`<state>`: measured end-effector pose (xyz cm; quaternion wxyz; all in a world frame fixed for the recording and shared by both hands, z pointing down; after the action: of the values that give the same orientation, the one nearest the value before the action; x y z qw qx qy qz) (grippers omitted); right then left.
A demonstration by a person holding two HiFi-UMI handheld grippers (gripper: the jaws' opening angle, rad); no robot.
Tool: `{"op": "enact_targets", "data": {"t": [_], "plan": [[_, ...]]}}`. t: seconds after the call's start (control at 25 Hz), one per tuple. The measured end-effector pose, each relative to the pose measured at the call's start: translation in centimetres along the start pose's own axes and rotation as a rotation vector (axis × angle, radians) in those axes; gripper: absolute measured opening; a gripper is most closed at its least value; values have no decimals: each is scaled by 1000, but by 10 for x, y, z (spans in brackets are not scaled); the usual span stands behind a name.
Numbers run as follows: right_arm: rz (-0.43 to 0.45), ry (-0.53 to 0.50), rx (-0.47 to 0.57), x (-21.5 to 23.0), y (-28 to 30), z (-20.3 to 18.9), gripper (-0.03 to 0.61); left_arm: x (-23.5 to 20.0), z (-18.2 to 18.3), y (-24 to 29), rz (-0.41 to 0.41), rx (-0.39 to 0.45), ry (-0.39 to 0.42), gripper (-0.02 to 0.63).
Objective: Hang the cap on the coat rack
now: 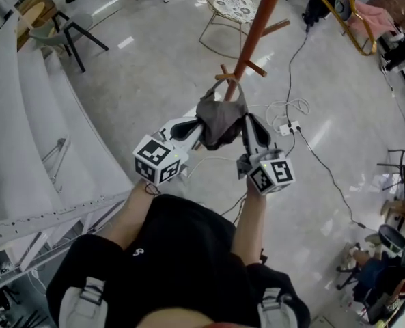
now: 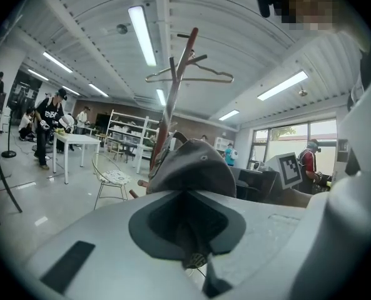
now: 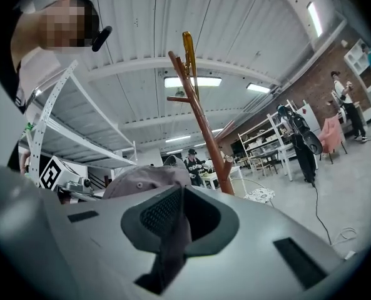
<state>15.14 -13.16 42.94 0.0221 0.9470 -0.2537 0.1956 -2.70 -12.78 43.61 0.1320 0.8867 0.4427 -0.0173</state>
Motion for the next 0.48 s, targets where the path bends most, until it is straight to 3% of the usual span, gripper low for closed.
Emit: {"op": "enact_targets", "data": {"t": [0.36, 0.48], "plan": [[-44, -12, -25, 7, 82, 6, 9, -71, 16, 22, -55, 12, -23, 9], [-49, -65, -49, 9, 92, 5, 9, -83, 17, 26, -75, 24, -27, 9]]}}
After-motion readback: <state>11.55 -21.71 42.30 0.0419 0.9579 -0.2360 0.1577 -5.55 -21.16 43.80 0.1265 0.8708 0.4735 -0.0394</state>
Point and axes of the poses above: the fingertips, and each gripper's own axes: y forward along the fingers, x to its right, z out of its top, the point moved 5 cm from there along -y, backward along the fingers, and after that the axes turned 5 degrees about y, right-handed, at the moved point
